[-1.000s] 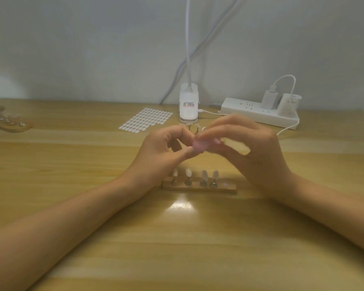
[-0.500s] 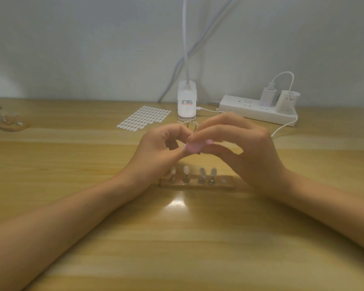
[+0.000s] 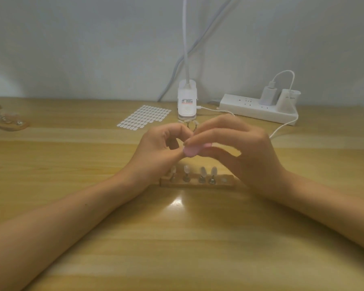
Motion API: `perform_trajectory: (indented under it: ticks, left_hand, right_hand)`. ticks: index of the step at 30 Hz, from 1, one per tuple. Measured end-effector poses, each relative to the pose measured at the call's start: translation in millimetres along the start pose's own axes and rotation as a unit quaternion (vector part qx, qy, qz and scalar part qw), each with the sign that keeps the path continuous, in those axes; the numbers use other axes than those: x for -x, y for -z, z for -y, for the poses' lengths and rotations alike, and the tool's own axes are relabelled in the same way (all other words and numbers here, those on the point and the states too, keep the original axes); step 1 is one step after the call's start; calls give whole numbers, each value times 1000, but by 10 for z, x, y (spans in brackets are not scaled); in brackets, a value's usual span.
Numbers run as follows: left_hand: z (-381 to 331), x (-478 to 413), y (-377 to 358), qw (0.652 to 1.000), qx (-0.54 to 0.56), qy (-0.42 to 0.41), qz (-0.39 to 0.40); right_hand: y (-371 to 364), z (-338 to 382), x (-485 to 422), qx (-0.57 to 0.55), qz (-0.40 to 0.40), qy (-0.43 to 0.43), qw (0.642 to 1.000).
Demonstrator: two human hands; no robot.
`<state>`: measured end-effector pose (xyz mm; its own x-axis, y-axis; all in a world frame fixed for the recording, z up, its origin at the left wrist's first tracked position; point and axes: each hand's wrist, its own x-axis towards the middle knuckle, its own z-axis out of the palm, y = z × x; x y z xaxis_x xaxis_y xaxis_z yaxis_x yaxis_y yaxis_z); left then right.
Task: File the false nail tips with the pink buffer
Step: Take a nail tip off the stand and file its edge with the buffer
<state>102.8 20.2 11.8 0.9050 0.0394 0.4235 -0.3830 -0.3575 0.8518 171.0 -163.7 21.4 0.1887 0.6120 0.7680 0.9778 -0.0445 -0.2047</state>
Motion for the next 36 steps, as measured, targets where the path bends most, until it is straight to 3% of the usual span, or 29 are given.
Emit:
perform_trajectory:
  ticks: [4, 8, 11, 15, 18, 22, 26, 29, 33, 36]
  left_hand:
    - [7, -7, -1, 1000, 12, 3, 4]
    - [-17, 0, -1, 999, 48, 18, 19]
    - [-13, -4, 7, 998, 56, 25, 24]
    - [-9, -6, 9, 996, 68, 31, 42]
    - [-15, -4, 6, 995, 87, 36, 42]
    - [3, -8, 8, 995, 85, 42, 38]
    - [-31, -1, 5, 993, 103, 46, 25]
    - [-39, 0, 0, 993, 103, 45, 29]
    - [-30, -7, -1, 993, 99, 54, 14]
    - [-21, -3, 5, 994, 91, 56, 20]
  right_hand:
    - [69, -42, -14, -1, -34, -46, 998]
    - [5, 13, -8, 8, -14, -1, 1000]
    - [68, -25, -21, 4, -39, -42, 998]
    - [9, 18, -3, 15, -13, 14, 1000]
    - [75, -36, -9, 17, -37, -22, 999]
    - [2, 8, 15, 30, -13, 32, 999]
    - [70, -55, 9, 23, -29, -12, 999]
    - [28, -27, 15, 40, -14, 29, 999]
    - [95, -90, 9, 34, -29, -13, 999]
    - [48, -64, 23, 36, -12, 23, 999]
